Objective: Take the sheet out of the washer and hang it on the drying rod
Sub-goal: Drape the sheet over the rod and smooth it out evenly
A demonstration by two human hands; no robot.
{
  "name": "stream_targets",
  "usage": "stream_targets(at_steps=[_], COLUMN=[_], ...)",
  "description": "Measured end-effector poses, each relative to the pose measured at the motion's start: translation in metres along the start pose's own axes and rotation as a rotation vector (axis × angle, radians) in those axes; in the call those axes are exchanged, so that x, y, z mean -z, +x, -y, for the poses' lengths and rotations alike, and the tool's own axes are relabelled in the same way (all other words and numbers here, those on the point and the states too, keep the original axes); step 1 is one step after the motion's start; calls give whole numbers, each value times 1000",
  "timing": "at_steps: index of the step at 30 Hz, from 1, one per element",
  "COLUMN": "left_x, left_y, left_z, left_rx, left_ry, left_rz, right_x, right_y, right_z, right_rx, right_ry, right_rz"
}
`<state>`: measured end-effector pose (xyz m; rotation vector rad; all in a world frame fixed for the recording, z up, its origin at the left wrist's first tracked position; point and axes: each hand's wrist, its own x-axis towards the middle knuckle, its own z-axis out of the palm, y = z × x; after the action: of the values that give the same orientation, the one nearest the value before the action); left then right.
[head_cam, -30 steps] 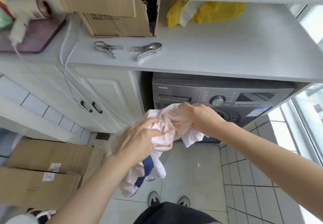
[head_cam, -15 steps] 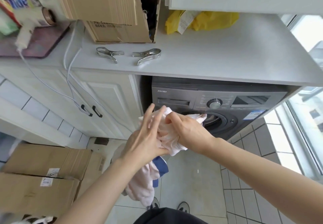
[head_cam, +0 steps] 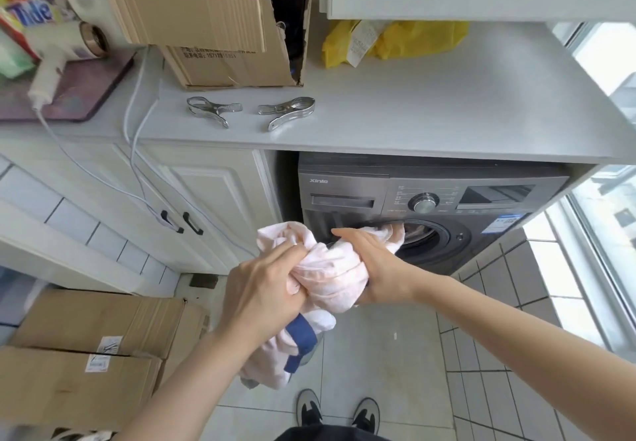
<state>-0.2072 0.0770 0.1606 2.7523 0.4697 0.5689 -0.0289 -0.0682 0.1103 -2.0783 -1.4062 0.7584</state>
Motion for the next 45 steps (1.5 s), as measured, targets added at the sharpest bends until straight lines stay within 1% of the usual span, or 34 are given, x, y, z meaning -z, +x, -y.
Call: stream_targets(at_steps=[3, 6, 8, 9, 11, 13, 14, 16, 18, 20, 22, 25, 27, 28, 32, 34, 36, 39, 41, 45], left_x=[11, 21, 26, 28, 30, 31, 32, 35, 38, 40, 36, 23, 15, 11, -7, -14, -21, -24, -16, -4], left_y=[-2, -4, -6, -7, -11, -14, -16, -21, -27, -33, -36, -29, -20, -15, 1, 9, 15, 23, 28, 32], left_z=[-1, -1, 0, 2, 11, 27, 36, 53, 70, 84, 91, 81, 67, 60, 27, 6, -8, -15, -19, -26], left_rx=[-7, -13, -5, 11, 87, 207, 267, 359, 407, 446, 464, 405, 393, 375, 195, 202, 231, 294, 309, 226], left_ry=[-40, -59, -63, -65, -74, -88, -104, -135, -146, -162, -193, -175, -196, -205, -156, -118, -107, -166, -148, -84], left_rz=[-65, -91, -98, -104, -117, -92, -57, 20, 67, 49, 55, 96, 133, 162, 315, 378, 352, 280, 277, 205], right_x=[-6, -12, -20, -24, -26, -23, -21, -13, -2, 16, 31, 39, 37, 35, 30, 27, 22, 17, 17, 17], right_y=[18, 36, 45, 48, 47, 47, 47, 49, 51, 47, 41, 37, 37, 36, 28, 26, 26, 20, 13, -1], right_z=[-4, -2, 6, 11, 22, 17, 13, 2, -18, -39, -54, -55, -38, -24, 43, 73, 84, 78, 72, 67], right_rx=[-33, -34, -11, -8, -89, -138, -153, -162, -253, -367, -410, -362, -325, -294, -157, -155, -151, -103, -30, 159], right_ry=[-61, -122, -170, -158, -4, 77, 63, -59, -225, -340, -401, -477, -502, -519, -637, -607, -536, -327, -228, -237], right_rz=[124, 184, 255, 271, 229, 191, 183, 164, 117, 43, -7, -46, -57, -56, -17, -34, -116, -285, -319, -410])
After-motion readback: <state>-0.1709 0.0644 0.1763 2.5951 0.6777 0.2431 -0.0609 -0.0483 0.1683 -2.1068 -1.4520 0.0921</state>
